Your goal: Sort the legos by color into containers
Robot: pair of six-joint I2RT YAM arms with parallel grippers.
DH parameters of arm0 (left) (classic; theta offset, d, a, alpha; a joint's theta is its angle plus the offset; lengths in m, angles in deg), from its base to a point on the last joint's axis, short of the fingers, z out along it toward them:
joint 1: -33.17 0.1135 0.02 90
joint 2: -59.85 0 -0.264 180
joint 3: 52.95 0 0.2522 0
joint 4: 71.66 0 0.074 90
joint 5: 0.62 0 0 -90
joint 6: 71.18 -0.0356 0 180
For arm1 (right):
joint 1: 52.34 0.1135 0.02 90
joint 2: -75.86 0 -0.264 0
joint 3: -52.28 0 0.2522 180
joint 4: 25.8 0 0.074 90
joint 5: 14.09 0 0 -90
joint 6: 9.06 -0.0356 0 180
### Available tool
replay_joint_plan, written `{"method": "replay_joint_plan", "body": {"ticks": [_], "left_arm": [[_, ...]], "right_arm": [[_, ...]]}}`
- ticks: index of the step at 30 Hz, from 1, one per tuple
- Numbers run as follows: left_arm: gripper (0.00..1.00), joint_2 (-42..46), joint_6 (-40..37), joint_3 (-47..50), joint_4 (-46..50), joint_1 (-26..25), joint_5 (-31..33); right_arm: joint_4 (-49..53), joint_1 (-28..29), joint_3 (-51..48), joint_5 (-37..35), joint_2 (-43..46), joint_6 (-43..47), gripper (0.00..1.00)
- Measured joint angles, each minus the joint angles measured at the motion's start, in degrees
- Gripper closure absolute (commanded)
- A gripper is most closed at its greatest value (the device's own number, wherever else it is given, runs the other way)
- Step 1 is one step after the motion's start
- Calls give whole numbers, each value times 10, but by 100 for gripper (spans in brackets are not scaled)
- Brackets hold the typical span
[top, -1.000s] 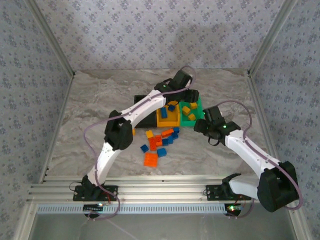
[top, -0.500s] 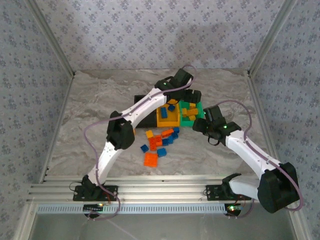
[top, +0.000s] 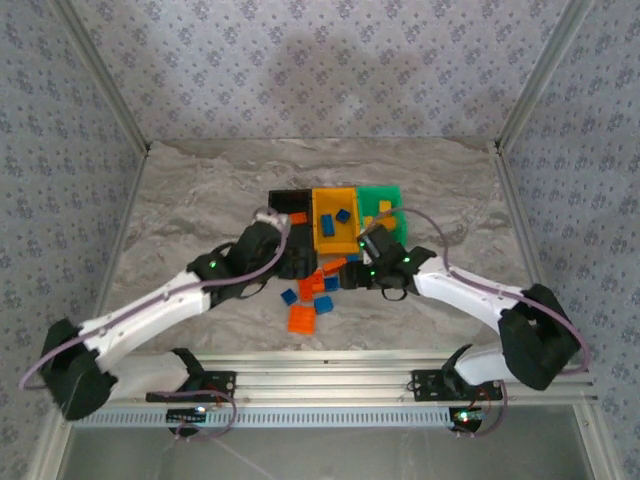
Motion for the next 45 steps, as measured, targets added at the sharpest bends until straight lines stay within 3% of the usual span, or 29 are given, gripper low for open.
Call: {"method": "replay_joint_plan", "body": {"ticks": [5,8,26,37,40,45], "left_arm": [[0,151,57,122,40,0,54],[1,193,82,148,52,0,74],[1,171,116,167,60,0,92],[1,171,116,167,64,0,94],[0,168,116,167,65,1,94],[1,154,115,167,65,5,94]], "right_arm": [[-3,79,14,-1,-46,8,27],[-3,103,23,-8,-66,8,27],[19,135,96,-37,-151,24,28],[60,125,101,-39,-174,22,50],[56,114,85,-40,-155,16,58],[57,98,58,-43,-118,17,64]]}}
